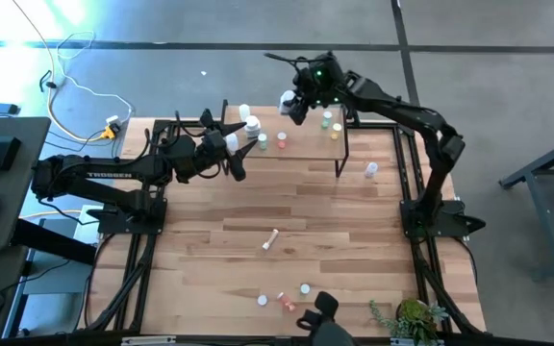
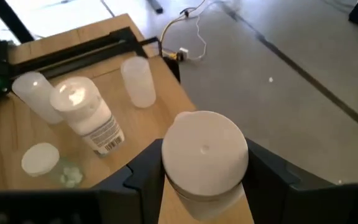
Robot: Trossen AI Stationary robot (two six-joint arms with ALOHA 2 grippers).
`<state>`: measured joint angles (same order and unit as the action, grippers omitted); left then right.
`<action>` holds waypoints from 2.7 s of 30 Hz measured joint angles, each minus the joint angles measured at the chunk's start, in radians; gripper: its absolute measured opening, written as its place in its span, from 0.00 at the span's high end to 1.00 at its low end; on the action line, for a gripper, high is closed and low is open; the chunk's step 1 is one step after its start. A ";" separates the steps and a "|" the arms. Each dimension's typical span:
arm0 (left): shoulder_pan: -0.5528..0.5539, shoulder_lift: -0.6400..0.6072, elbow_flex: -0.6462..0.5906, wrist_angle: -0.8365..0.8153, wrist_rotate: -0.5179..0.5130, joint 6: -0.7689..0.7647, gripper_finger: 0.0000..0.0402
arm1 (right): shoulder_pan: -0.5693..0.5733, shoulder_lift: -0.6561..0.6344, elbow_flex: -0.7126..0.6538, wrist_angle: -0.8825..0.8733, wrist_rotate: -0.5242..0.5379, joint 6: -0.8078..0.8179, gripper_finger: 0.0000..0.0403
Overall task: Pick and place medicine bottles onto shelf by color
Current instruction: Put the large white pill bottle on the shelf, then put the blue pill bottle on the shelf
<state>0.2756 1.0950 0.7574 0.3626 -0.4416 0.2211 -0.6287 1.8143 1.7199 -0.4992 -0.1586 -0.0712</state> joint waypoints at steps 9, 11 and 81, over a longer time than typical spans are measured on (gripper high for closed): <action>0.000 0.000 0.000 0.000 0.000 0.000 0.37 | 0.000 0.054 0.000 -0.062 -0.017 0.011 0.60; 0.000 0.000 0.000 0.000 0.000 0.000 0.37 | 0.000 0.054 0.000 -0.065 -0.016 0.011 0.60; -0.410 -0.099 -0.001 -0.384 -0.097 -0.377 0.37 | 0.584 -0.210 -0.002 -0.572 0.170 0.414 0.44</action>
<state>-0.1341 0.9958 0.7563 -0.0213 -0.5388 -0.1557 -0.0445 1.6047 1.7184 -1.0716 0.0114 0.3432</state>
